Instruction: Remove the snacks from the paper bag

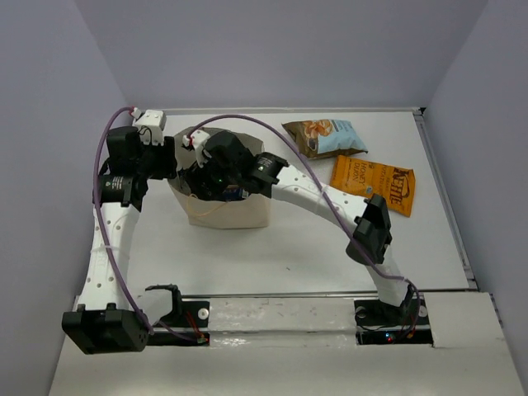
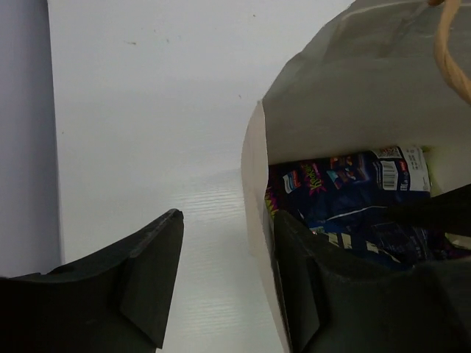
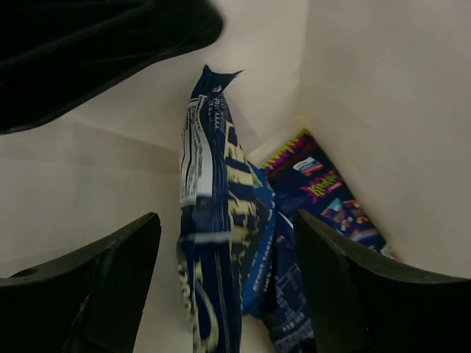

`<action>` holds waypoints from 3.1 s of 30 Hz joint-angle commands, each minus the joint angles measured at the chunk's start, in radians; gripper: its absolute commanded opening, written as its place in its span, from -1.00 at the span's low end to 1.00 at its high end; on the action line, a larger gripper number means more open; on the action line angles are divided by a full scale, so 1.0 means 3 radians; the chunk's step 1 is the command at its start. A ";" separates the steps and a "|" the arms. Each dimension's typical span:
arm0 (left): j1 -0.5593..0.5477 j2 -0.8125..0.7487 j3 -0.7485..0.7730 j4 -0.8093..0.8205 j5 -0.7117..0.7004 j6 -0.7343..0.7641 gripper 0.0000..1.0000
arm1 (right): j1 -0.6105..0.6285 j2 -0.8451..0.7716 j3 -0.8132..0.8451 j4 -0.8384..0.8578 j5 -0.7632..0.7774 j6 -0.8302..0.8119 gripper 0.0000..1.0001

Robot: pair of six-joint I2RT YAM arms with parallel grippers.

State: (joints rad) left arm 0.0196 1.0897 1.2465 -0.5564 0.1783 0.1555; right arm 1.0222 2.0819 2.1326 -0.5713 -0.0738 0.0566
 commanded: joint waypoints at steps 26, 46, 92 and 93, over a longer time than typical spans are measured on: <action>-0.0004 -0.0257 -0.0238 0.0551 -0.0385 -0.0937 -1.00 | 0.0075 -0.1278 0.0317 0.1213 0.0148 -0.0424 -0.99; 0.0088 -0.0125 -0.0054 0.0392 -0.0722 -0.1490 -1.00 | -0.0068 -0.2435 -0.2699 0.1413 0.3273 -0.1561 -0.99; -0.0025 -0.1377 -0.1265 0.0525 -0.0329 -0.1709 -1.00 | 0.0105 -0.1585 -0.2617 0.0749 0.1186 0.0798 -0.43; -0.0030 -0.1433 -0.1276 0.0556 -0.0177 -0.1669 -1.00 | 0.0151 -0.1622 -0.2746 0.0744 0.1308 0.0737 -0.36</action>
State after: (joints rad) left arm 0.0185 0.7094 0.8936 -0.3996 0.0544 -0.3283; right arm 1.0420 1.6764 1.4303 -0.2939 0.1314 0.2642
